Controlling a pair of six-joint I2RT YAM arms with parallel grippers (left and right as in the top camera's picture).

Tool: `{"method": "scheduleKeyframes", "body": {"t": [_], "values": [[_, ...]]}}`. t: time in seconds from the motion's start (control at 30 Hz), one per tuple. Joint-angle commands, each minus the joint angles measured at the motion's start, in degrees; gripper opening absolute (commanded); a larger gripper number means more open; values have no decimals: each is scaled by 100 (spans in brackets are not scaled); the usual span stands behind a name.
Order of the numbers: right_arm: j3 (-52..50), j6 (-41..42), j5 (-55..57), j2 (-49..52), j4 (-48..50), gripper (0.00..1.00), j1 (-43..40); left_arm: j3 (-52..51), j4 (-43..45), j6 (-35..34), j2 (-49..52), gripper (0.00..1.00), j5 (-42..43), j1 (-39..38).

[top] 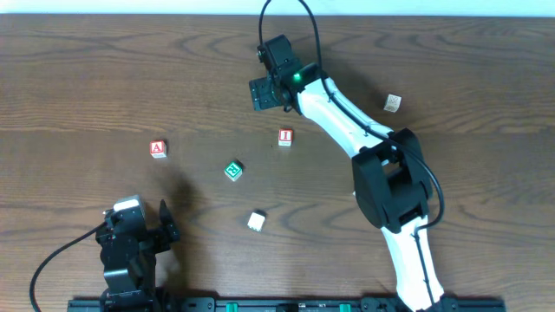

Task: Spell out Ai2
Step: 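Move the right gripper to the blue 2 block and grasp it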

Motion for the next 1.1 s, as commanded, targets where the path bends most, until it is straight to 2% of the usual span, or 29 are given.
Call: {"method": "scheduleKeyframes", "body": {"t": [0.0,0.4,0.6,1.07], "values": [[68,-109,133,249,44,78,57,-66,7,63,-26,95,-55,17],[70,-61,160,509,282,77,37,-66,7,63,-26,95,-55,17],[70,-63,221,544,442,73,28,-66,7,63,-26,95,-55,17],[70,-61,304,557,348,47,17,-66,7,63,-26,95,-52,17]]}}
